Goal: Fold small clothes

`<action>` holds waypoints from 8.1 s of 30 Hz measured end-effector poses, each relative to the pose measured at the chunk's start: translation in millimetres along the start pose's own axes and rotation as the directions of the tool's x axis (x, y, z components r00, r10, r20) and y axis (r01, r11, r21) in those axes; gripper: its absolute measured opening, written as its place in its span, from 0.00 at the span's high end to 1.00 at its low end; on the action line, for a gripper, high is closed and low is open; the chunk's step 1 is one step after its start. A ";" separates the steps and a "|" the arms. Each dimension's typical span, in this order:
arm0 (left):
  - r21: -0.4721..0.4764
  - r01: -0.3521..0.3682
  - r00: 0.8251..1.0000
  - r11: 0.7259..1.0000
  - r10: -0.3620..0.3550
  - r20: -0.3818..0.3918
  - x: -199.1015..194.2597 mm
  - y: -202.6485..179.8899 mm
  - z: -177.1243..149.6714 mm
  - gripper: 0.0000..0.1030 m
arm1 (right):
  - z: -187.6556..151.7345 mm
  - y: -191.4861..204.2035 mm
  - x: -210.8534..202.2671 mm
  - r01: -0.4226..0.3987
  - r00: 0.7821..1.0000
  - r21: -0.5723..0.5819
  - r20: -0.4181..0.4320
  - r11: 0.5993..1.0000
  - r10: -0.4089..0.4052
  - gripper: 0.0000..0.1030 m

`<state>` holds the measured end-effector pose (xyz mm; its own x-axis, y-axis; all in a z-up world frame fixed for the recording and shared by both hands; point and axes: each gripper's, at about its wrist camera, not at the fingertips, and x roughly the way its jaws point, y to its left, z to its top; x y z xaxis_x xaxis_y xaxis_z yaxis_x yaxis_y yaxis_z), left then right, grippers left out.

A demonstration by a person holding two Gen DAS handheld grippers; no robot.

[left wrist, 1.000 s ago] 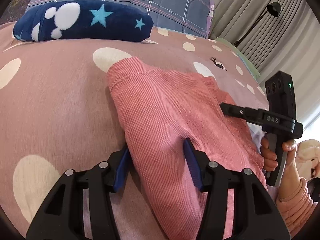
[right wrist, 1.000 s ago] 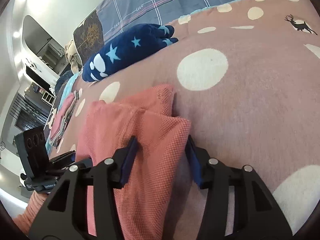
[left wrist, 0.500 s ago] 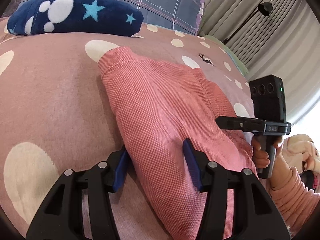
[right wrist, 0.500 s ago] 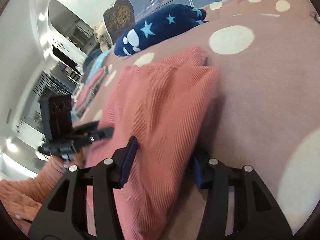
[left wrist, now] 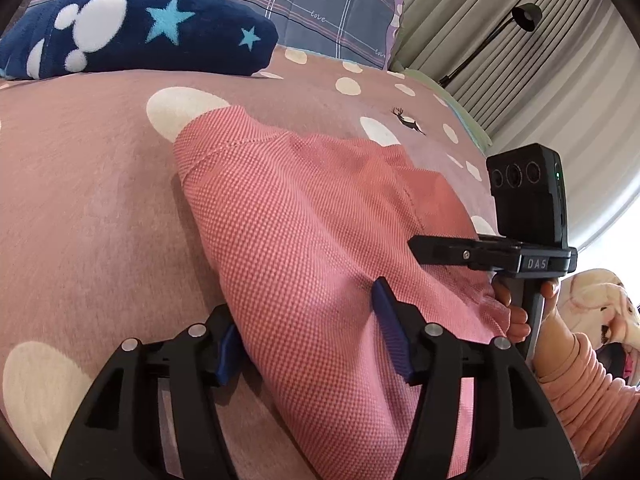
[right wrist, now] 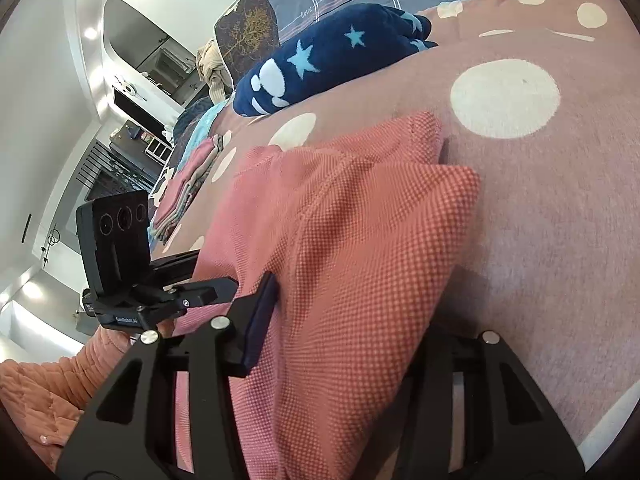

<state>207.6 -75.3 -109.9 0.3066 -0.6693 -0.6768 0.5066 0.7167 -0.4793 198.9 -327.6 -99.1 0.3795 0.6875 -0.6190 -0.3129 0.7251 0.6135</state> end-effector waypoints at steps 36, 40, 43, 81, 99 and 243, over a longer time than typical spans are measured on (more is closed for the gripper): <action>0.382 -0.081 0.929 0.920 -0.070 0.364 -146.4 -234.9 -20.0 0.77 | -101.4 197.4 -205.2 0.499 0.728 -0.149 0.607 0.854 -0.320 0.81; 0.423 -0.042 0.933 0.905 -0.116 0.342 -140.5 -268.2 -32.1 0.77 | -132.3 208.4 -235.1 0.569 0.665 -0.107 0.644 0.816 -0.379 0.81; 0.450 -0.014 0.936 0.893 -0.147 0.321 -133.2 -290.3 -40.9 0.77 | -153.1 206.9 -256.5 0.588 0.634 -0.069 0.657 0.806 -0.407 0.81; 0.633 0.148 0.964 0.760 -0.253 0.078 54.6 -488.1 -0.3 0.77 | -226.7 65.9 -433.7 0.660 0.402 0.321 0.613 0.679 -0.680 0.81; 0.548 0.209 0.971 0.810 -0.241 -0.014 158.8 -473.2 49.5 0.77 | -153.5 -38.5 -426.2 0.675 0.465 0.344 0.489 0.653 -0.738 0.81; 0.568 -0.162 0.972 0.807 0.030 0.235 -9.3 -381.9 -117.8 0.01 | -302.6 94.9 -319.0 0.714 0.222 0.616 0.254 0.334 -0.941 0.02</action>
<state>-83.6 -319.6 13.6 0.5023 -0.6749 -0.5406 0.8170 0.5752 0.0409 -215.3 -466.3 8.2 0.5997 -0.5398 -0.5907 0.7023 0.7089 0.0651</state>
